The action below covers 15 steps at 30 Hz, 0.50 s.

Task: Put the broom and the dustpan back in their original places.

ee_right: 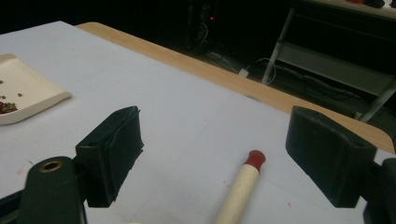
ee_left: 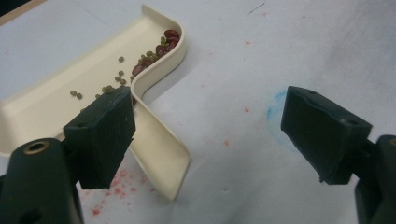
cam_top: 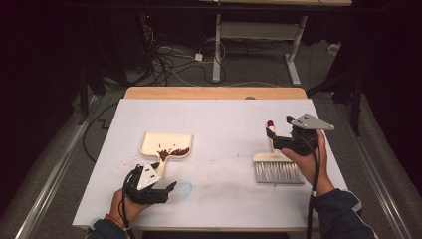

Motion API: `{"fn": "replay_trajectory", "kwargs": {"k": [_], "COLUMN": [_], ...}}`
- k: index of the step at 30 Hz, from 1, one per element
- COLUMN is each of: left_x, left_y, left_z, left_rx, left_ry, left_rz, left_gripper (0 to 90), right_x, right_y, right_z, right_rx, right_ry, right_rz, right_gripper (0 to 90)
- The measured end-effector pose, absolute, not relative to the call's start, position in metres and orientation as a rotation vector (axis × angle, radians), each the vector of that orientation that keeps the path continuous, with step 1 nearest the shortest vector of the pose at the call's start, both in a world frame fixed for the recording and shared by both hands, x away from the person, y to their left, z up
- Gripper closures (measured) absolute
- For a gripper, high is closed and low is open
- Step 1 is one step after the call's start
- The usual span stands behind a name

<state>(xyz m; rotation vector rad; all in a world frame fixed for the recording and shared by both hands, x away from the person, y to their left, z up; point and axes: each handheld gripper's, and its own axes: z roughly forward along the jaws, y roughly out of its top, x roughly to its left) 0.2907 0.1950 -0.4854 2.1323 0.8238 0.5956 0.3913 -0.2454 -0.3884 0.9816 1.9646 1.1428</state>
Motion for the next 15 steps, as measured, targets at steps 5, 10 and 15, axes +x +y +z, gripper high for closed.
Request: {"fn": "replay_trajectory", "kwargs": {"k": [5, 10, 15], "left_x": [0.290, 0.290, 0.290], "left_y": [0.196, 0.196, 0.197], "left_z": [-0.485, -0.485, -0.486], "left_rx": [2.129, 2.131, 2.131], "left_ry": [0.816, 0.817, 0.821], "left_rz": [0.587, 0.585, 0.588], "left_gripper": [17.6, 17.6, 17.6], "right_x": [0.384, 0.377, 0.366], "right_y": [-0.246, -0.245, -0.242], "right_z": [-0.383, -0.378, -0.377], "right_rx": [0.965, 0.929, 0.887], "right_ry": [1.973, 1.982, 1.995], "right_rz": [1.165, 1.163, 1.155], "right_gripper": [18.8, 18.9, 18.9]}}
